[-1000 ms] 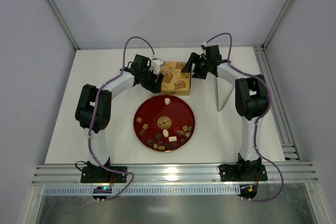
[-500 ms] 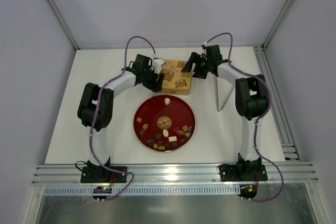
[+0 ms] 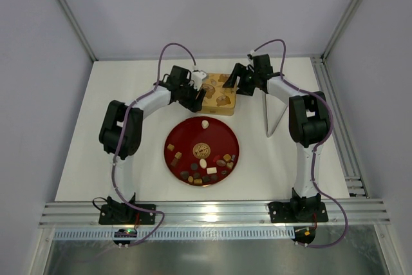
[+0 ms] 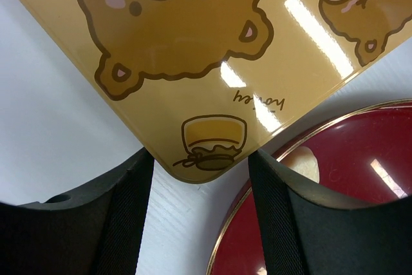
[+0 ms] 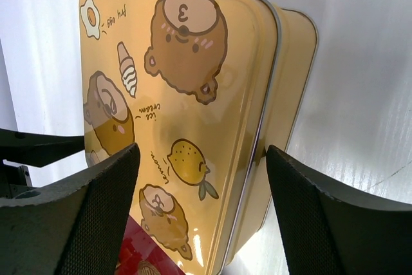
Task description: Pack the chocolate
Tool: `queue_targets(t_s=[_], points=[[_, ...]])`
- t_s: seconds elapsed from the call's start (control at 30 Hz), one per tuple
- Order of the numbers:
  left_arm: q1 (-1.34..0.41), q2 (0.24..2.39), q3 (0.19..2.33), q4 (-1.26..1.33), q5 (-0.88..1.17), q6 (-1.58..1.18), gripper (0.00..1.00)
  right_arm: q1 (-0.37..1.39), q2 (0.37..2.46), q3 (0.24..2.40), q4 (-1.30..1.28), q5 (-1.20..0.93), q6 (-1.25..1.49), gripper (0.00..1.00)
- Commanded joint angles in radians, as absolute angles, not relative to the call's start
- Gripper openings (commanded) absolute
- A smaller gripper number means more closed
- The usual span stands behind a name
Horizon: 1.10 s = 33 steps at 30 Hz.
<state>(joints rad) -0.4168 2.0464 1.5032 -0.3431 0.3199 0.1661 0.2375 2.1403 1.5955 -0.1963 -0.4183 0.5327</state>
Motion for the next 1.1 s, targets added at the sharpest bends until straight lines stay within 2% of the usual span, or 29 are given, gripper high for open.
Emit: queue_targets(t_s=[0.0,0.13,0.6,0.87,1.07], points=[[-0.420,2.049,1.543,-0.339,0.311,0.183,0.60,0.235,2.114,1.623,-0.179,-0.417,0.538,0.80],[-0.423,2.059,1.559,-0.368,0.308,0.183,0.59,0.230,2.112,1.608,-0.195,-0.397,0.548,0.73],[-0.431,2.057,1.542,-0.394,0.304,0.150,0.59,0.222,2.080,1.463,-0.147,-0.373,0.568,0.62],[-0.425,2.045,1.598,-0.465,0.324,0.094,0.61,0.218,2.111,1.525,-0.225,-0.361,0.540,0.61],[-0.384,1.977,1.600,-0.488,0.408,0.048,0.64,0.216,2.129,1.569,-0.282,-0.336,0.503,0.67]])
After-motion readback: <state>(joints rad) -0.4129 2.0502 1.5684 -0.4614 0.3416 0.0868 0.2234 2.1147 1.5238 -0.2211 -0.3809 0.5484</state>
